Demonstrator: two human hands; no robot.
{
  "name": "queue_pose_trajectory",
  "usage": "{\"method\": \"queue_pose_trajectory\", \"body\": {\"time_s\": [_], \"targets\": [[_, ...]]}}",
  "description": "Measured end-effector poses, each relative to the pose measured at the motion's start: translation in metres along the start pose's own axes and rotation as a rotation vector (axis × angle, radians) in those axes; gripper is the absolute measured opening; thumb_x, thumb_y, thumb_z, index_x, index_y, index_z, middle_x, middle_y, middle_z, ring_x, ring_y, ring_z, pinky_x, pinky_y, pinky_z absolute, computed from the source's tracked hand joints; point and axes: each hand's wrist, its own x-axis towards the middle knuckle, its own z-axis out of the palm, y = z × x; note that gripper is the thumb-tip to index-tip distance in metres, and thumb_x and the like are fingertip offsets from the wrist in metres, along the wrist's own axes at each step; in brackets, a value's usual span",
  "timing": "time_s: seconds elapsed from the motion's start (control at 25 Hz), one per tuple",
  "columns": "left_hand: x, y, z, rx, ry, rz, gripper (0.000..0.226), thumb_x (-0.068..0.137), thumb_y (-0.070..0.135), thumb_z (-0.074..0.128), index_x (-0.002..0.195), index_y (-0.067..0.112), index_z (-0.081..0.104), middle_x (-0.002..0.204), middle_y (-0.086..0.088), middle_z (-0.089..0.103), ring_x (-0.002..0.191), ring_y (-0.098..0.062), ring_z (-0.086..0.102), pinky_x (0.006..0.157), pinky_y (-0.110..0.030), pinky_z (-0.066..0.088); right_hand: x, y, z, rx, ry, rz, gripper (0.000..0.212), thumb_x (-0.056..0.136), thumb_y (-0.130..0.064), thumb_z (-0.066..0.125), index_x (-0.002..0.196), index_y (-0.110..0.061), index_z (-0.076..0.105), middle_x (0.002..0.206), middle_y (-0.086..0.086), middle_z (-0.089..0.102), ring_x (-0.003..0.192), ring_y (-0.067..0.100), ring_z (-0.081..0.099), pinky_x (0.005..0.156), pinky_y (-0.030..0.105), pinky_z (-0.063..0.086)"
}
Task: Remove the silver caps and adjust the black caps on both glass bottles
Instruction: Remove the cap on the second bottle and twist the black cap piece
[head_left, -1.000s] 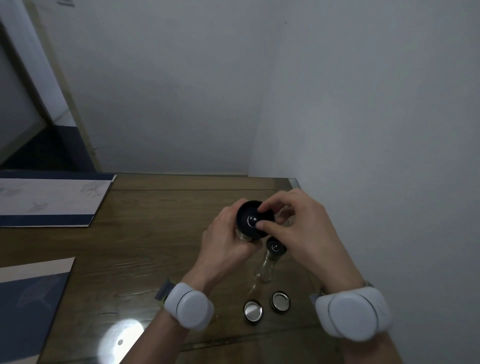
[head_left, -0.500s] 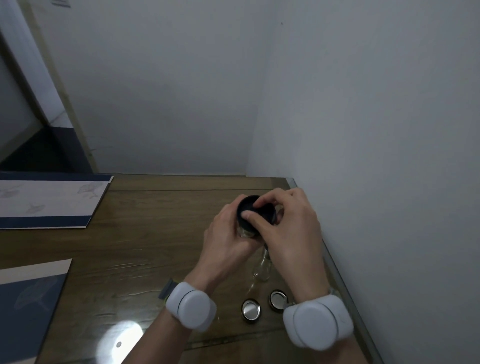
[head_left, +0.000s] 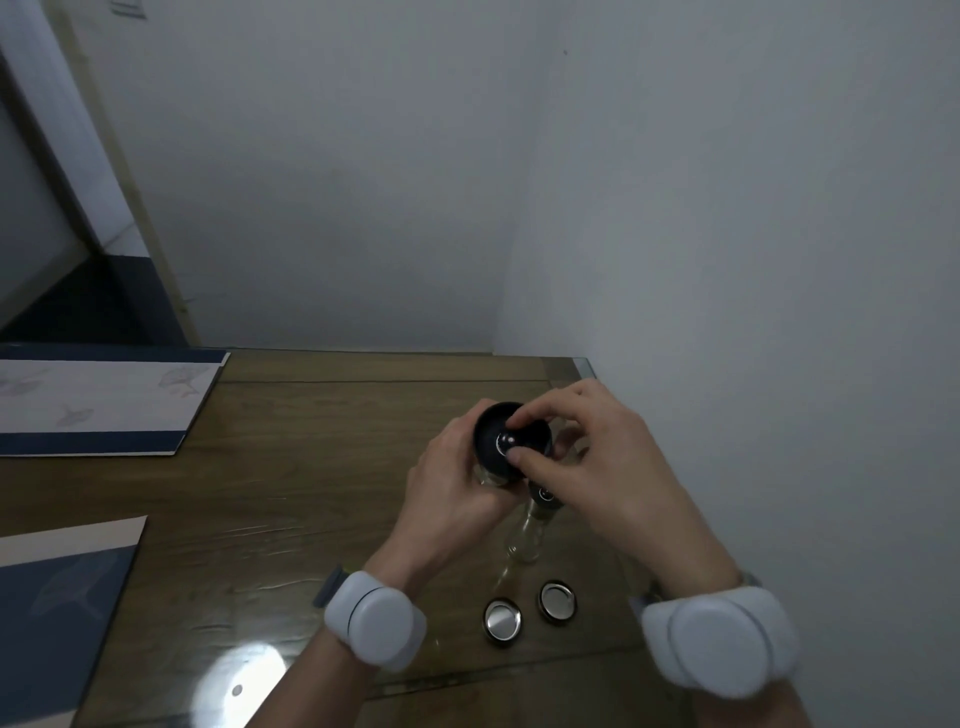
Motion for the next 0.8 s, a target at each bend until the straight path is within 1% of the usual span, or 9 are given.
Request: {"method": "queue_pose_trajectory", "body": {"time_s": [0.08,0.16,0.28,0.36,0.52,0.64,0.72,0.8], "targets": [[0.000,-0.001,-0.001,0.023,-0.018,0.013,0.047,0.068,0.038,0.075,0.114,0.039,0.065,0.107,0.011,0.074,0.105,-0.021,0.071,0.087,-0.057,0.059,0.002,-0.001,-0.010,-0.006,-0.064,-0.008,0.022,0.077,-0.024,0.083,0.092,-0.038,0.075,0.099,-0.012,0.059,0.078,0.008,0.064,0.076,0.035,0.055],[-0.001,0.001,-0.002,0.039,-0.028,0.031,0.043,0.070,0.040,0.075,0.111,0.041,0.064,0.105,0.012,0.073,0.102,-0.020,0.070,0.085,-0.056,0.059,0.002,-0.003,-0.013,-0.010,-0.063,-0.012,0.022,0.078,-0.020,0.083,0.091,-0.036,0.076,0.098,-0.012,0.060,0.079,0.009,0.064,0.076,0.033,0.054],[-0.004,0.006,-0.004,0.061,-0.022,0.045,0.040,0.070,0.047,0.074,0.109,0.046,0.062,0.103,0.013,0.073,0.100,-0.016,0.070,0.084,-0.053,0.060,0.000,-0.004,-0.012,0.023,-0.041,0.006,0.020,0.076,-0.019,0.085,0.086,-0.034,0.076,0.096,-0.012,0.060,0.076,0.011,0.063,0.075,0.034,0.054],[-0.005,0.009,-0.005,0.073,-0.019,0.041,0.040,0.069,0.048,0.073,0.107,0.048,0.061,0.103,0.013,0.073,0.099,-0.015,0.070,0.084,-0.052,0.060,-0.001,-0.003,-0.011,0.042,-0.028,0.021,0.019,0.075,-0.021,0.086,0.084,-0.034,0.075,0.095,-0.012,0.061,0.073,0.010,0.062,0.074,0.033,0.053],[-0.005,0.014,-0.006,0.072,-0.009,0.039,0.039,0.066,0.047,0.070,0.103,0.050,0.060,0.100,0.011,0.071,0.096,-0.015,0.069,0.083,-0.052,0.060,-0.005,-0.006,-0.006,0.062,0.038,0.054,0.020,0.074,-0.025,0.086,0.082,-0.037,0.072,0.093,-0.013,0.060,0.071,0.006,0.062,0.077,0.038,0.056],[-0.003,0.015,-0.006,0.071,0.003,0.022,0.039,0.068,0.040,0.071,0.106,0.044,0.062,0.100,0.010,0.072,0.096,-0.018,0.069,0.083,-0.053,0.060,-0.007,-0.008,0.000,0.064,0.089,0.067,0.022,0.075,-0.026,0.084,0.085,-0.038,0.070,0.097,-0.014,0.059,0.073,0.007,0.063,0.077,0.039,0.057],[-0.003,0.016,-0.005,0.055,0.008,0.020,0.039,0.069,0.035,0.072,0.107,0.040,0.063,0.100,0.008,0.072,0.096,-0.021,0.070,0.083,-0.054,0.059,-0.010,-0.009,0.006,0.053,0.121,0.063,0.022,0.076,-0.028,0.083,0.090,-0.037,0.069,0.099,-0.014,0.056,0.072,0.006,0.061,0.072,0.032,0.055],[-0.004,0.018,-0.002,0.020,-0.004,0.024,0.042,0.068,0.037,0.070,0.109,0.035,0.064,0.103,0.006,0.073,0.100,-0.023,0.071,0.085,-0.056,0.059,-0.011,-0.009,0.013,0.029,0.163,0.064,0.022,0.077,-0.032,0.083,0.092,-0.037,0.067,0.099,-0.015,0.053,0.073,0.003,0.056,0.066,0.021,0.047]]}}
